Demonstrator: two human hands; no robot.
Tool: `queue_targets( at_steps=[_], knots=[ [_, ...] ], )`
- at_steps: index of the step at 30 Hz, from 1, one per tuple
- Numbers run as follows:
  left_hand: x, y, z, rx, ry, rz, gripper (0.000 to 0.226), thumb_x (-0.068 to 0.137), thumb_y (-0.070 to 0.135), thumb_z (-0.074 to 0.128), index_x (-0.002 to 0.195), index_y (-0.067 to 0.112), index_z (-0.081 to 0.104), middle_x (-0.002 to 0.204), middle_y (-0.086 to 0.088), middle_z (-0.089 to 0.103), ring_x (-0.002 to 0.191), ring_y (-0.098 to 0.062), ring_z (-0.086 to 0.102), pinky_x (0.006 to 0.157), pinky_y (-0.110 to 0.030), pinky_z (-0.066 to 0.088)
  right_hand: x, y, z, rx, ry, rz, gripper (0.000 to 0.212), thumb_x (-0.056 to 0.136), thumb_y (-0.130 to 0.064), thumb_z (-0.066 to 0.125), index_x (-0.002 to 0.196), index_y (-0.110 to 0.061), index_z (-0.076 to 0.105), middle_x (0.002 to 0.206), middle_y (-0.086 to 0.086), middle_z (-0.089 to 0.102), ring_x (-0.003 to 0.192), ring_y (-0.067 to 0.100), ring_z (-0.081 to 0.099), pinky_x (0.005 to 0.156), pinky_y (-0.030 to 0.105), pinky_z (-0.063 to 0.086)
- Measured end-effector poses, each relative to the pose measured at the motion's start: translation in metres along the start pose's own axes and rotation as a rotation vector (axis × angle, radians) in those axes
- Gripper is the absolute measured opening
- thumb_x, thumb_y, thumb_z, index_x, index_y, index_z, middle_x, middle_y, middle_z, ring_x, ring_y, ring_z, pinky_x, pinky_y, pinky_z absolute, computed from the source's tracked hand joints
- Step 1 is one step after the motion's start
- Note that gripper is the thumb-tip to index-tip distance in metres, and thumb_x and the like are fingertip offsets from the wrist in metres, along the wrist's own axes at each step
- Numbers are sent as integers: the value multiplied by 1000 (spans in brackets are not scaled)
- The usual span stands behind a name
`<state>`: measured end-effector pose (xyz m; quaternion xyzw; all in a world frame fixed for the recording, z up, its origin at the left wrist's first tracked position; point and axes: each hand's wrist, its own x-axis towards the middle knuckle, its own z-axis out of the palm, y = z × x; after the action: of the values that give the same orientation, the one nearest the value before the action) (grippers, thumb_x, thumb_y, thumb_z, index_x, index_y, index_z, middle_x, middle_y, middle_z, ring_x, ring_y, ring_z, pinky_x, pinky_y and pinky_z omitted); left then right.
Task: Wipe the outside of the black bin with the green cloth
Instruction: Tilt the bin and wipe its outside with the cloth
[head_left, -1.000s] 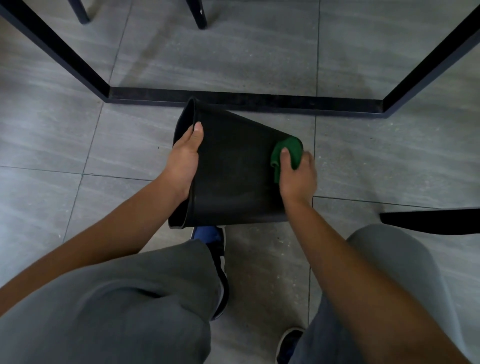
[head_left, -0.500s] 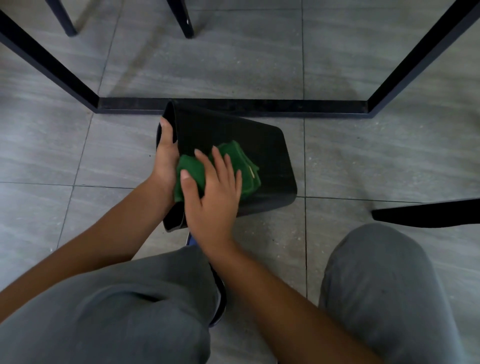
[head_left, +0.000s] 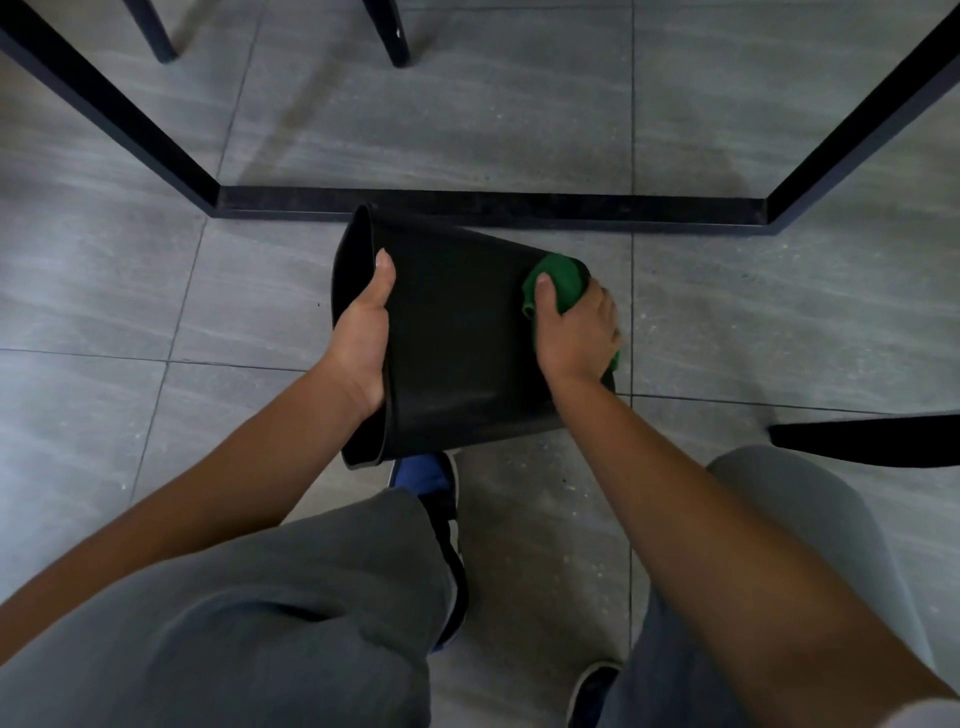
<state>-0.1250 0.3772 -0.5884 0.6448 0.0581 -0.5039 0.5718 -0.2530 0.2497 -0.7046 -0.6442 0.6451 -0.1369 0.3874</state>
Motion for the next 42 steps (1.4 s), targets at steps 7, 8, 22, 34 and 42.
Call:
queue_targets(
  at_steps=[7, 8, 22, 34, 42],
  knots=[
    [-2, 2, 4, -17, 10, -7, 55, 95, 68, 51, 116, 22, 72, 109, -8, 81, 102, -30, 76, 84, -45, 61, -36, 26, 1, 75, 98, -40, 87, 89, -72, 34, 141, -6, 58, 143, 16, 62, 135, 36, 56, 113, 58, 42],
    [-3, 4, 6, -18, 12, -4, 56, 95, 69, 51, 116, 22, 72, 109, -8, 81, 101, -30, 77, 82, -44, 61, -44, 22, 1, 94, 94, -51, 84, 89, -70, 36, 140, -7, 59, 142, 16, 63, 135, 36, 57, 113, 59, 42],
    [11, 6, 3, -120, -93, 94, 76, 103, 67, 22, 134, 12, 64, 134, -16, 69, 118, -25, 70, 98, -35, 56, -117, -64, 10, 231, -88, -483, 63, 97, -55, 49, 145, -16, 57, 161, 5, 48, 157, 24, 32, 131, 50, 12],
    [-2, 3, 3, -4, 36, 44, 50, 100, 63, 48, 110, 21, 73, 98, -7, 82, 91, -25, 79, 73, -40, 65, -1, -61, 15, 102, -99, -359, 66, 92, -67, 41, 130, -18, 65, 132, 4, 68, 131, 28, 59, 116, 57, 38],
    [-8, 7, 11, 6, 57, 26, 41, 97, 61, 55, 100, 24, 71, 107, -6, 79, 91, -25, 76, 73, -36, 60, 2, 31, -3, 152, -32, -199, 69, 93, -71, 43, 135, -19, 61, 130, 2, 67, 121, 22, 63, 106, 51, 52]
  ],
)
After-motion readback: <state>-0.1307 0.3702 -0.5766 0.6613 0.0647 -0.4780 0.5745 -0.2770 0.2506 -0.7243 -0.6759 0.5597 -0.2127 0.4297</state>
